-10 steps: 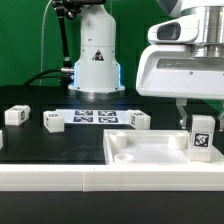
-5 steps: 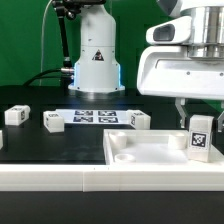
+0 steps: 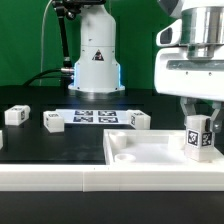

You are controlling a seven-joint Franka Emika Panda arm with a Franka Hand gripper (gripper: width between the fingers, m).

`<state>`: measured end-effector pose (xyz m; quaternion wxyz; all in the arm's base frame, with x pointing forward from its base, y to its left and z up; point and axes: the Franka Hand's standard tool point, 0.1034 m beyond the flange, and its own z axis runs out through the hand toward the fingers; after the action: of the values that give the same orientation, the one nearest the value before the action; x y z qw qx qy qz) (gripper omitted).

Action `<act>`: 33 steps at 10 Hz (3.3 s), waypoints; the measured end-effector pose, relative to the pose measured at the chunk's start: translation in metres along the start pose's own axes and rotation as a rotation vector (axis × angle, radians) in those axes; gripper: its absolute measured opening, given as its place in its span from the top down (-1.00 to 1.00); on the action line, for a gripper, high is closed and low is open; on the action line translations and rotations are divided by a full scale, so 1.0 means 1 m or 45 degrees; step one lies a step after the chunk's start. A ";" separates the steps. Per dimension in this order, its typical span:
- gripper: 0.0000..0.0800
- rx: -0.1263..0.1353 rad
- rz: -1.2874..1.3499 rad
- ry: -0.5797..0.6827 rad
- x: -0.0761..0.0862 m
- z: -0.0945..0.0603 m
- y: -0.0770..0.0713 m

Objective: Assemble one leg

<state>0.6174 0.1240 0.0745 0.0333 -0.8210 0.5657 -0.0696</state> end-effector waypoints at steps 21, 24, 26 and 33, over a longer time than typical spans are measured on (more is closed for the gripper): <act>-0.62 0.022 -0.051 -0.068 0.005 0.001 0.000; -0.62 0.024 -0.415 -0.061 0.007 0.002 0.001; -0.62 0.021 -0.670 -0.049 0.005 0.003 0.002; -0.62 -0.007 -1.149 -0.008 0.009 0.001 -0.001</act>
Offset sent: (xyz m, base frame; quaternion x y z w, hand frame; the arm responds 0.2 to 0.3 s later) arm 0.0003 -0.0009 -0.0043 -0.0171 -0.0014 0.2583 0.9659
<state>0.6211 0.1159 0.0746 -0.0007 -0.9858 0.1512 -0.0731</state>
